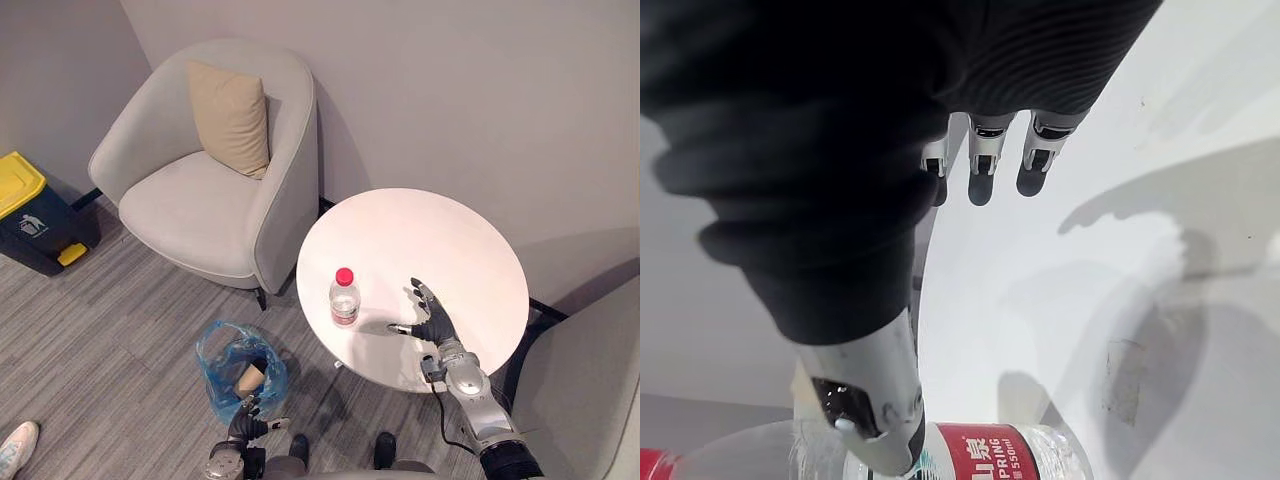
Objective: Gather rubbish on tea table into small bin, then transfer packed bag to large trash can.
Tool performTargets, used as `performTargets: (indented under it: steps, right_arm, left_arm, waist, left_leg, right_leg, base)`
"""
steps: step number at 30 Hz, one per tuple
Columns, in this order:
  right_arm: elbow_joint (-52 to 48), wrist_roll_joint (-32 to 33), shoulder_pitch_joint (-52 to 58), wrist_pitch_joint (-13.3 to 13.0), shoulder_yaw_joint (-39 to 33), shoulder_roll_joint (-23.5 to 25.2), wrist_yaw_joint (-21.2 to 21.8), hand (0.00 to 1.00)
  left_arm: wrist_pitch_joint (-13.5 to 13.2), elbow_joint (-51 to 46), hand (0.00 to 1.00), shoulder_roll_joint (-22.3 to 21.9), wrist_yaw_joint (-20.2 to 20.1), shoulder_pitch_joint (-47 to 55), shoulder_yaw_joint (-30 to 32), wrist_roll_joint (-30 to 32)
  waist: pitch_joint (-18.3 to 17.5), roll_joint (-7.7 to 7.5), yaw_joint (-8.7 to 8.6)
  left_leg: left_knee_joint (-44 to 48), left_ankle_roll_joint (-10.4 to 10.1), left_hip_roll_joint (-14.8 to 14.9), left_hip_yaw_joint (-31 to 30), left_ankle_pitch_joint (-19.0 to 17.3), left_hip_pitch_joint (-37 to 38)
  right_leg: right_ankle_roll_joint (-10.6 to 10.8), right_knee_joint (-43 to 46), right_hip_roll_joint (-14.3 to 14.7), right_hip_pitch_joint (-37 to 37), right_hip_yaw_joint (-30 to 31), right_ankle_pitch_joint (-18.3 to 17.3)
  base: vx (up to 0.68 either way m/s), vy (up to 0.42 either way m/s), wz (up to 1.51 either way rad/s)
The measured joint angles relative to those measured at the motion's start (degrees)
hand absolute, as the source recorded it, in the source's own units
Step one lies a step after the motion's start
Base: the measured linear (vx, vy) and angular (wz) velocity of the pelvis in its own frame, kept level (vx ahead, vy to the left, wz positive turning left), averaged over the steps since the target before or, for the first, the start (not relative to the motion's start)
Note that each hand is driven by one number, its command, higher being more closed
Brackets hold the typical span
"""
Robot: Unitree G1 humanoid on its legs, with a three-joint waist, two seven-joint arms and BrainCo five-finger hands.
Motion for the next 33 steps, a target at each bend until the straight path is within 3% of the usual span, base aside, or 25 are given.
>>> performTargets:
  steps: [14, 24, 33]
  right_arm:
    - [0.41, -0.14, -2.53, -0.87, 5.05, 0.98, 0.0, 0.0]
    - [4.84, -0.15, -4.91, -0.91, 5.61, 1.05, -0.3, 0.0]
    - [7.44, -0.13, -9.64, -0.75, 7.33, 1.13, -0.85, 0.0]
  left_arm:
    - [-0.48, 0.68, 0.0, 0.0, 0.03, 0.04, 0.04, 0.41]
    - [-0.69, 1.31, 0.0, 0.0, 0.09, 0.02, 0.05, 0.39]
    - [-1.48, 1.21, 0.0, -0.04, 0.15, -0.38, 0.05, 0.34]
  waist:
    - [0.13, -0.22, 0.26]
    - [0.5, -0.74, 1.37]
    - [2.34, -0.06, 1.62]
  left_leg:
    - [-1.57, -0.16, -0.07, -1.54, 0.8, 0.56]
    - [-3.74, -0.39, -0.11, -3.86, 3.01, -0.17]
    - [-3.72, -0.5, -0.18, -4.57, 3.38, -1.45]
  right_leg:
    - [0.02, -0.78, 0.02, 0.92, -1.55, -0.01]
    - [-0.01, -1.0, -0.08, 0.61, -4.16, 0.01]
    - [-0.1, -0.92, -0.08, -0.39, -4.68, 0.07]
  base:
    - [-0.01, 0.001, 0.05]
    - [-0.04, -0.009, 0.14]
    - [-0.02, 0.0, 0.03]
